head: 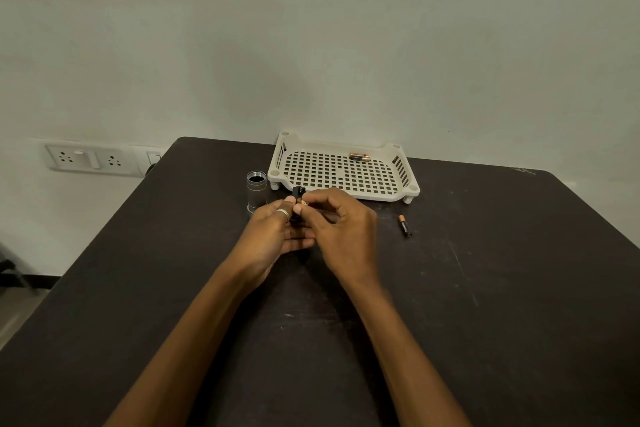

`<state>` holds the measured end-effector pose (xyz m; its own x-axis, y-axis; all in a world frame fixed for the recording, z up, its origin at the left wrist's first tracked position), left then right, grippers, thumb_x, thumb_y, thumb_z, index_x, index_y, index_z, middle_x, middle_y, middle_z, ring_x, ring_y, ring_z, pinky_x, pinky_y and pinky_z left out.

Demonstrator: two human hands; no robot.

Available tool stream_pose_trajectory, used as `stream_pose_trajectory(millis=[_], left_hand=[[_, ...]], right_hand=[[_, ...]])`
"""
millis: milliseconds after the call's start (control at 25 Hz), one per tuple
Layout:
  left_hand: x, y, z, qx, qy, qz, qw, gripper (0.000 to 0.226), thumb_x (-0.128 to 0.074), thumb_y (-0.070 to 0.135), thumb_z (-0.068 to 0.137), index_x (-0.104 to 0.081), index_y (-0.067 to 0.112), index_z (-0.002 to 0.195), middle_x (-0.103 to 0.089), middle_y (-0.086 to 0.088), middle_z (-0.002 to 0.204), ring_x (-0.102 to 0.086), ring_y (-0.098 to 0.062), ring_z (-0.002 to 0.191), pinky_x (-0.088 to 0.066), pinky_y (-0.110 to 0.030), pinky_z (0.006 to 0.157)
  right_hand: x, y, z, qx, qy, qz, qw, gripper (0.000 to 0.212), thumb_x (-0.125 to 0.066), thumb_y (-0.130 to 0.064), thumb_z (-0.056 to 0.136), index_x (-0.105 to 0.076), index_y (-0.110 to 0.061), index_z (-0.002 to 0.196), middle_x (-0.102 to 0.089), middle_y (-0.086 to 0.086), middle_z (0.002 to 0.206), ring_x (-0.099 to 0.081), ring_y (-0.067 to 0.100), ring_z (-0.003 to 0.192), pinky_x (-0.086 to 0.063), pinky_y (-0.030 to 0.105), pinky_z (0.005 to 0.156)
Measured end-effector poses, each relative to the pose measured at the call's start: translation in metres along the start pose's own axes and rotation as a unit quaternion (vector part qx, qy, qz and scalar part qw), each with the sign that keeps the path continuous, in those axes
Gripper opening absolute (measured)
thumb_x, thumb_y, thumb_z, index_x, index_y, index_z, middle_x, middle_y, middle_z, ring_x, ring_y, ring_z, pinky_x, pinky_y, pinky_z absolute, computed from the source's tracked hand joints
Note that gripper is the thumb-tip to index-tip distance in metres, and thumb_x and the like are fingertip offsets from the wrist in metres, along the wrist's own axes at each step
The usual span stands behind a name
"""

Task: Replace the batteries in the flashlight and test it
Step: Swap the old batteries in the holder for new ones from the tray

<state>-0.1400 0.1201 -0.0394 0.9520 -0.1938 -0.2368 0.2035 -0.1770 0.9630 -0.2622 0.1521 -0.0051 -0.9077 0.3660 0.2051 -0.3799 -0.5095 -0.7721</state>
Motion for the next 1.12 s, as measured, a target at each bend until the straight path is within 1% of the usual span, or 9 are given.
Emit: stream_pose_trajectory(millis=[120,280,400,520,600,680,800,1000,1120], left_hand=[[0.001,0.0,0.0,0.001,0.003,-0.01,1.0,0.039,-0.037,0.028,0.109,-0.065,0.002,0.119,-0.072,-0.026,0.109,-0.068,-0.031,0.091,-0.062,-0.033,0.075],[0.0,0.0,0.0,-0.001,-0.011,-0.015,1.0,0.036,-0.038,0.029,0.109,-0.067,0.008,0.113,-0.077,-0.012,0.09,-0.074,-0.021,0.079,-0.061,-0.03,0.069],[0.001,0.0,0.0,0.007,-0.009,-0.032,0.999,0.036,-0.038,0.028,0.108,-0.065,0.005,0.11,-0.077,-0.01,0.083,-0.076,-0.02,0.076,-0.06,-0.028,0.064],[0.001,-0.001,-0.001,0.012,-0.014,-0.039,0.999,0.035,-0.038,0.028,0.108,-0.065,0.005,0.111,-0.077,-0.01,0.082,-0.076,-0.019,0.075,-0.059,-0.027,0.062],[0.002,-0.001,-0.001,0.009,-0.019,-0.037,0.999,0.034,-0.042,0.029,0.107,-0.066,0.006,0.111,-0.076,-0.01,0.082,-0.075,-0.02,0.076,-0.059,-0.028,0.063],[0.002,-0.001,0.0,0.004,-0.024,-0.032,0.999,0.029,-0.049,0.028,0.104,-0.068,0.007,0.111,-0.073,-0.008,0.079,-0.074,-0.021,0.077,-0.059,-0.029,0.064],[0.002,-0.002,0.001,0.006,-0.028,-0.023,0.999,0.021,-0.054,0.02,0.1,-0.069,0.008,0.108,-0.069,-0.012,0.081,-0.074,-0.022,0.077,-0.059,-0.028,0.065],[0.003,-0.003,0.001,0.004,-0.026,-0.001,1.0,0.021,-0.054,0.019,0.101,-0.069,0.007,0.109,-0.069,-0.012,0.081,-0.073,-0.021,0.075,-0.058,-0.027,0.065],[0.003,-0.001,-0.001,0.004,-0.031,-0.008,0.999,0.021,-0.054,0.019,0.101,-0.07,0.009,0.107,-0.073,-0.011,0.082,-0.075,-0.021,0.078,-0.058,-0.027,0.065]], right_hand=[[0.0,0.0,0.001,0.015,-0.026,0.006,1.0,0.018,-0.081,-0.003,0.081,-0.08,-0.011,0.097,-0.076,-0.007,0.094,-0.073,0.002,0.09,-0.056,0.014,0.081],[0.0,0.003,0.001,0.016,-0.046,-0.022,0.999,0.021,-0.08,-0.001,0.081,-0.081,-0.009,0.101,-0.077,0.0,0.104,-0.071,0.004,0.1,-0.054,0.018,0.089],[-0.003,0.01,0.004,-0.041,-0.096,-0.051,0.993,0.047,-0.08,-0.014,0.085,-0.066,-0.022,0.13,-0.066,-0.012,0.129,-0.059,-0.001,0.118,-0.047,0.011,0.095],[-0.006,0.02,0.005,-0.122,-0.163,-0.017,0.979,0.068,-0.076,-0.021,0.089,-0.046,-0.028,0.149,-0.054,-0.012,0.148,-0.049,-0.002,0.132,-0.042,0.015,0.103],[-0.006,0.023,0.005,-0.129,-0.167,-0.012,0.977,0.066,-0.076,-0.02,0.089,-0.046,-0.028,0.148,-0.057,-0.011,0.145,-0.051,-0.004,0.131,-0.042,0.013,0.101],[-0.006,0.024,0.004,-0.126,-0.163,-0.013,0.978,0.063,-0.076,-0.017,0.089,-0.049,-0.03,0.144,-0.06,-0.012,0.14,-0.054,-0.009,0.125,-0.043,0.005,0.094],[-0.006,0.024,0.004,-0.125,-0.164,-0.014,0.978,0.06,-0.075,-0.013,0.088,-0.051,-0.032,0.139,-0.061,-0.014,0.136,-0.056,-0.01,0.119,-0.042,0.0,0.088],[-0.006,0.024,0.004,-0.116,-0.156,-0.014,0.981,0.058,-0.076,-0.013,0.086,-0.052,-0.034,0.135,-0.061,-0.019,0.129,-0.057,-0.006,0.122,-0.044,0.005,0.095],[-0.006,0.024,0.004,-0.122,-0.158,-0.012,0.98,0.059,-0.077,-0.015,0.086,-0.052,-0.035,0.136,-0.061,-0.017,0.133,-0.058,-0.003,0.122,-0.046,0.008,0.094]])
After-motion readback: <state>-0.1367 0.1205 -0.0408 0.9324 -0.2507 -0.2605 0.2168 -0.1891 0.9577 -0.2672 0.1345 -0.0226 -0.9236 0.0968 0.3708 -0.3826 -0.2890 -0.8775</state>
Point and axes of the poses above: each hand's wrist, its own z-axis towards the middle knuckle, its own x-axis out of the back of the hand, y = z × x, the point moved 5 cm from there along z, towards the middle knuckle
